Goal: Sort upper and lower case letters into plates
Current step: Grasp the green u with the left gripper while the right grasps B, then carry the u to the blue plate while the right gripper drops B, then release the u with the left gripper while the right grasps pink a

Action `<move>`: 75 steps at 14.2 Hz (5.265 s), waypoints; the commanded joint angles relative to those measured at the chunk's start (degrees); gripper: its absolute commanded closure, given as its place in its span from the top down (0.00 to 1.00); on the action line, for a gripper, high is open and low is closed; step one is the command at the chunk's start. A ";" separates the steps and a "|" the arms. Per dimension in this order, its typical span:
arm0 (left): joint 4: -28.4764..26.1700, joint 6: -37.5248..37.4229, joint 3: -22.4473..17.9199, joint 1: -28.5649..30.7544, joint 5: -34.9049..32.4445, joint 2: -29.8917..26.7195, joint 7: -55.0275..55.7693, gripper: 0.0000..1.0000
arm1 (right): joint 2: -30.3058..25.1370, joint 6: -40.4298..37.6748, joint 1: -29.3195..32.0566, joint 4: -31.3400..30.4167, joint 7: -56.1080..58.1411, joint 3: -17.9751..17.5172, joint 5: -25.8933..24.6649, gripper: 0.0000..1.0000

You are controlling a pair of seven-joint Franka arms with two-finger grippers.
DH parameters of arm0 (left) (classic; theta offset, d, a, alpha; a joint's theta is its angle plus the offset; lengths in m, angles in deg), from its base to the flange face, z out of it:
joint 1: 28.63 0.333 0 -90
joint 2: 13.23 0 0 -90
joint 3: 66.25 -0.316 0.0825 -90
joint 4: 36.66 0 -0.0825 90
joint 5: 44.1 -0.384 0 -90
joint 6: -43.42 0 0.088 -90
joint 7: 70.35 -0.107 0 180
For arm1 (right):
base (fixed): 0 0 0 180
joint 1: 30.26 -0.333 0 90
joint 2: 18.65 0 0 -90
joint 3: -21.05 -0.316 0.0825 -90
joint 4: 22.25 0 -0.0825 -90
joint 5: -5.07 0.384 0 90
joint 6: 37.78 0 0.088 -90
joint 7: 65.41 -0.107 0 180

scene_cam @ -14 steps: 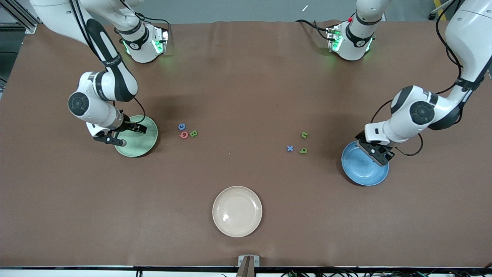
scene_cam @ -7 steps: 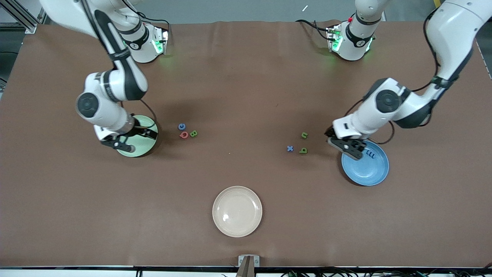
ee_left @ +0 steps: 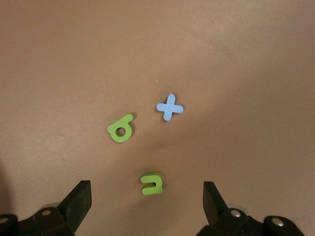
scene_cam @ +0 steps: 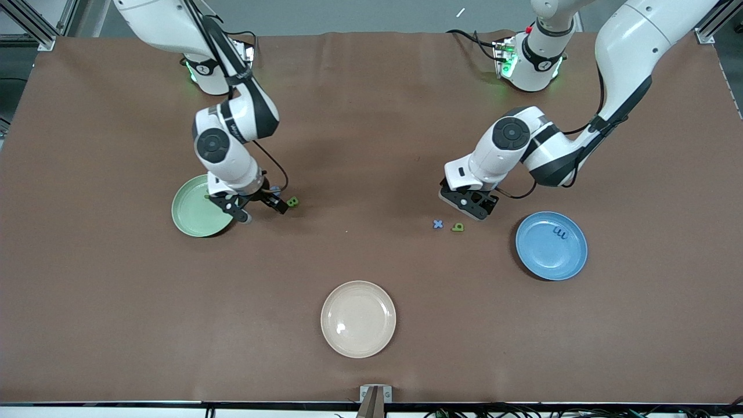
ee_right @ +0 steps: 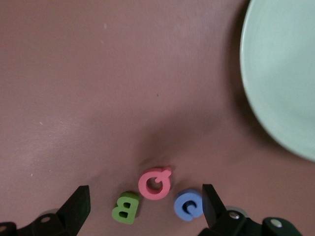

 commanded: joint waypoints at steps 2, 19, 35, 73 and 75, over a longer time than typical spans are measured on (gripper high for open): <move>-0.22 -0.32 -4.25 -2.62 -0.05 1.52 -0.26 0.99 | 1.27 1.41 -2.57 0.71 -12.85 0.57 0.29 1.00; -0.13 2.23 -9.89 -8.08 -9.28 6.01 9.58 0.57 | 5.84 5.29 -6.80 1.06 -23.52 0.57 0.20 0.25; -0.22 2.23 -9.89 -6.59 -9.28 4.79 9.58 0.19 | -13.58 -21.00 14.89 -1.30 22.76 1.54 -0.59 0.00; 2.41 -0.68 -4.18 21.80 -15.17 6.37 -27.86 1.00 | 2.40 -1.15 0.33 2.65 14.37 0.57 0.38 1.00; 2.77 -0.76 -3.65 21.80 -14.29 5.67 -27.86 1.00 | 3.72 2.19 -0.12 1.86 13.83 0.57 0.38 1.00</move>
